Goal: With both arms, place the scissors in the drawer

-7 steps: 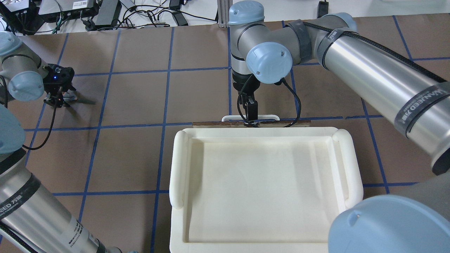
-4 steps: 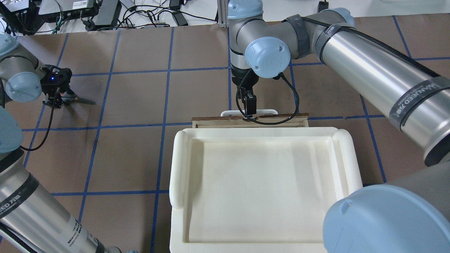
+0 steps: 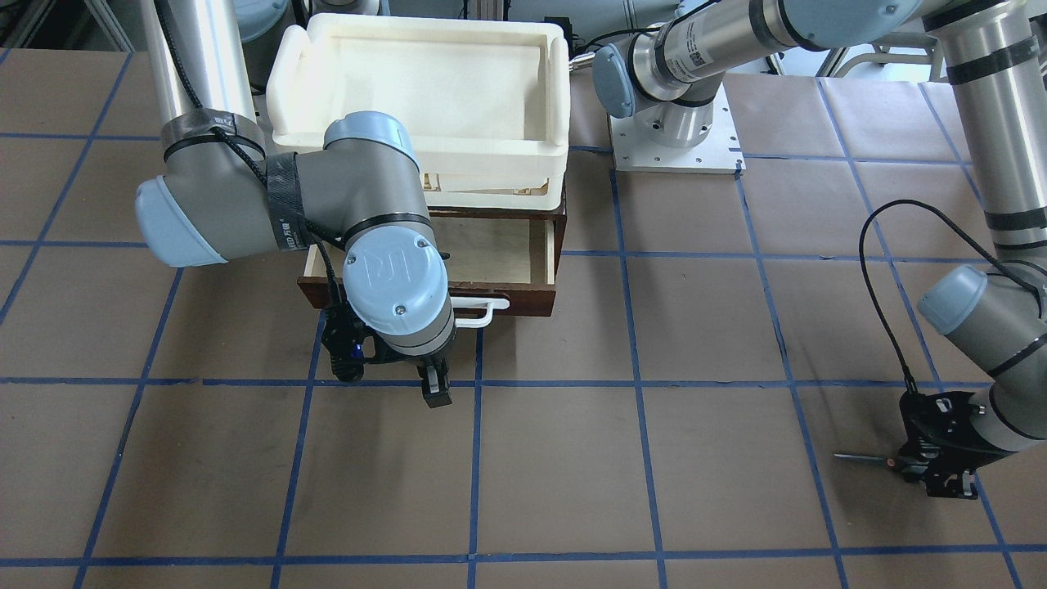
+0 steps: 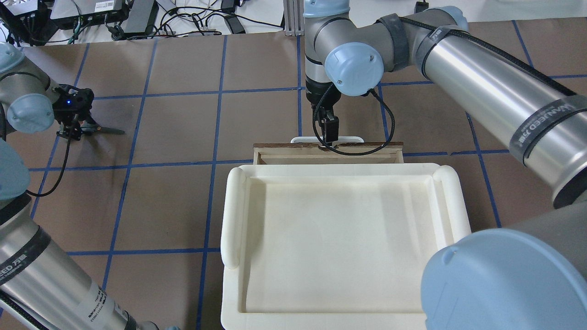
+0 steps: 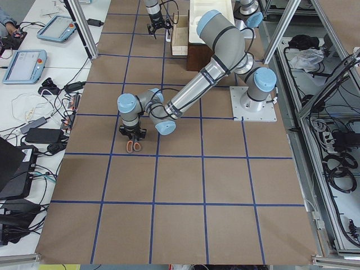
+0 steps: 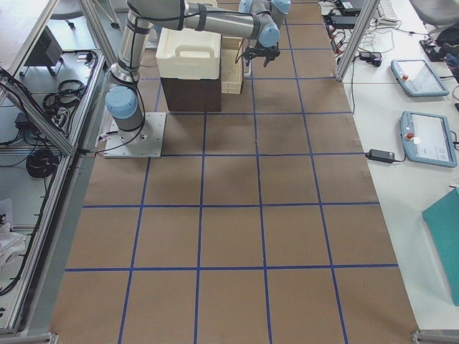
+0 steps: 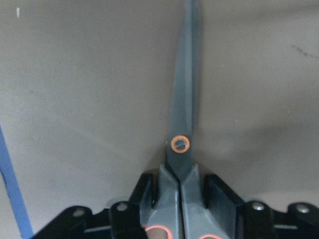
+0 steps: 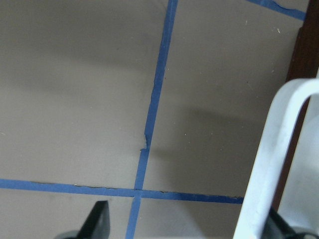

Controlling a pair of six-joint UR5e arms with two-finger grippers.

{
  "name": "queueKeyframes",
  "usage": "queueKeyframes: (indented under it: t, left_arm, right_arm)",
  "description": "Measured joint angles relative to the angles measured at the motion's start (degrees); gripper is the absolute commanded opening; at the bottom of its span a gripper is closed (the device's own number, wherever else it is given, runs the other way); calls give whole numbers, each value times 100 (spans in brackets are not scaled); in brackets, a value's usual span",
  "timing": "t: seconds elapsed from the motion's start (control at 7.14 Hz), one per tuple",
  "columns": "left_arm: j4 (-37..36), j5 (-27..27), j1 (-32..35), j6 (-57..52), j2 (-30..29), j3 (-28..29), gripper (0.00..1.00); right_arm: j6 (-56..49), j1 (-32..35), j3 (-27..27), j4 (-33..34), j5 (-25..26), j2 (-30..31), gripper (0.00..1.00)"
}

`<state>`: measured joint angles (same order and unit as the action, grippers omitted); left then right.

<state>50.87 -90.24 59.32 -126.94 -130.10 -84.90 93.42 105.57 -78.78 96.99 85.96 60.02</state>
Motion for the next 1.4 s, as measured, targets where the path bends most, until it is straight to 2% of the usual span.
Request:
queueKeyframes:
  t: [0.42, 0.7, 0.98, 1.4]
  left_arm:
    - [-7, -39, 38, 72, 19, 0, 17]
    - [36, -23, 98, 137, 105, 1, 8]
    - [461, -8, 278, 267, 506, 7, 0]
    - [1310, 54, 640, 366, 1394, 9, 0]
  right_arm:
    - [-114, -41, 258, 53, -25, -179, 100]
    - [-238, -66, 376, 55, -23, -278, 100]
    - [-352, -113, 493, 61, -21, -370, 100]
    - [-501, -153, 554, 72, -6, -435, 100]
